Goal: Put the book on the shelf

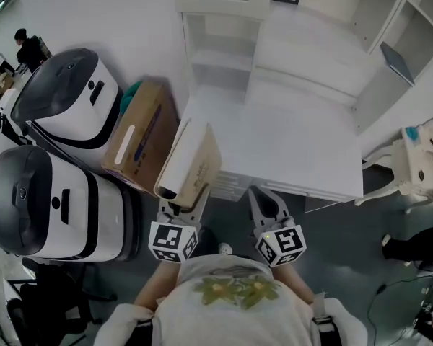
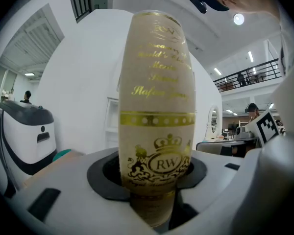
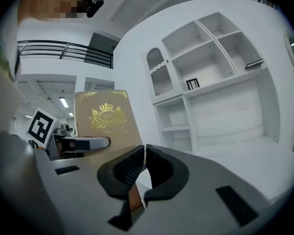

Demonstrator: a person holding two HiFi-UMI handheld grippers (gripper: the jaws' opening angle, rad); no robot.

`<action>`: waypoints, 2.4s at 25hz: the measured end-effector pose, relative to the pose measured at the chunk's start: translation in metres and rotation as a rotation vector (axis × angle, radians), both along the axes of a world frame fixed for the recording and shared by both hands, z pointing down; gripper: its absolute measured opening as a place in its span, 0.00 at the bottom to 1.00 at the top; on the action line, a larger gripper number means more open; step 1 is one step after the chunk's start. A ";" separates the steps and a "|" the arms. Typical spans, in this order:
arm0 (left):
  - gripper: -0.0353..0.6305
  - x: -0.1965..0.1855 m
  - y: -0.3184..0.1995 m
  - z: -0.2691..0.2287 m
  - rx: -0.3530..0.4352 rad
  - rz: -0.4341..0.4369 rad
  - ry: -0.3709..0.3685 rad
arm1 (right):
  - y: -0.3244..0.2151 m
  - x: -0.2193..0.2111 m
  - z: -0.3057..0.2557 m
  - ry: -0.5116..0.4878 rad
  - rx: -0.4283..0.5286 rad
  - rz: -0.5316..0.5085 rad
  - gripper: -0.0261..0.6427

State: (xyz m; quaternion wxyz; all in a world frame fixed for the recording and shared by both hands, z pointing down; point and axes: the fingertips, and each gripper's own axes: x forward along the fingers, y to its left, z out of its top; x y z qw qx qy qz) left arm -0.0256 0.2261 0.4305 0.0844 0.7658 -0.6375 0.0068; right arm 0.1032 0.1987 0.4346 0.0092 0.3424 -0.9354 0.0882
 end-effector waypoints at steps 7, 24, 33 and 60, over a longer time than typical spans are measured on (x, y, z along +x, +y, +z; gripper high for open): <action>0.39 -0.009 -0.030 0.001 -0.013 -0.003 0.003 | -0.026 -0.010 0.009 0.007 -0.031 -0.006 0.09; 0.39 -0.091 -0.152 -0.004 -0.010 0.037 0.000 | -0.140 -0.108 -0.005 0.042 0.003 -0.017 0.09; 0.39 -0.122 -0.202 -0.002 -0.008 0.094 0.002 | -0.180 -0.142 -0.003 0.050 -0.011 0.029 0.09; 0.39 -0.106 -0.319 -0.008 0.011 0.087 -0.006 | -0.279 -0.113 0.000 0.057 -0.053 0.080 0.09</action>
